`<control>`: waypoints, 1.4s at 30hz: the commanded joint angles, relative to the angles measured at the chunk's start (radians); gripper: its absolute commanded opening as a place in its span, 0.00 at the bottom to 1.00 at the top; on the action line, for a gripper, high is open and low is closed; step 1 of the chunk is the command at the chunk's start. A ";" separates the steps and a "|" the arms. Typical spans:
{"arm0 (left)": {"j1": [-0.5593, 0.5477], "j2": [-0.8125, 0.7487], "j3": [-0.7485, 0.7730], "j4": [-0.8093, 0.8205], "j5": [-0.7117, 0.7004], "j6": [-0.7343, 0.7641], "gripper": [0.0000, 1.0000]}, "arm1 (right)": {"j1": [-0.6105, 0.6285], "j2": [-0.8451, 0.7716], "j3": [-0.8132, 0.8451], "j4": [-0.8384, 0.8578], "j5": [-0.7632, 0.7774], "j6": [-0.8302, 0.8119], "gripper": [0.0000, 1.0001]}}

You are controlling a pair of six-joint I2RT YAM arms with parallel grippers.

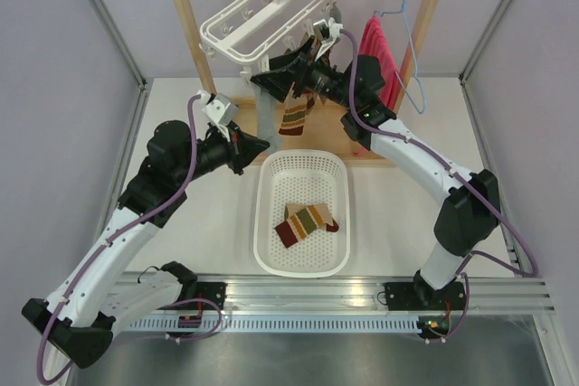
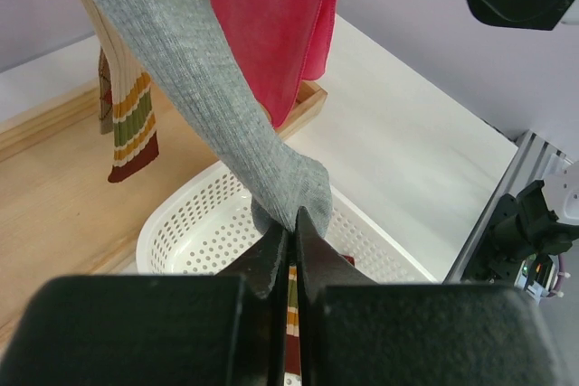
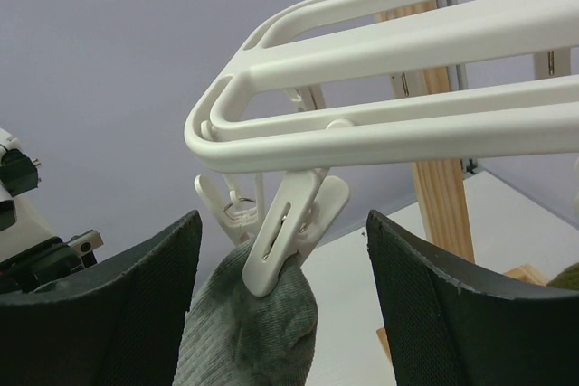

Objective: Remove the socks clipped to the hanger

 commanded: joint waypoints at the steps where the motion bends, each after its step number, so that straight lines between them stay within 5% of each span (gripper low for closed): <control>1: 0.005 -0.008 -0.008 0.035 0.057 0.018 0.02 | -0.015 0.037 0.057 0.131 -0.073 0.067 0.77; 17: 0.008 -0.005 -0.010 0.034 0.057 0.016 0.02 | -0.047 0.094 0.066 0.406 -0.162 0.291 0.74; 42: 0.010 -0.003 -0.013 0.041 0.072 0.018 0.02 | -0.049 0.134 0.064 0.388 -0.182 0.278 0.71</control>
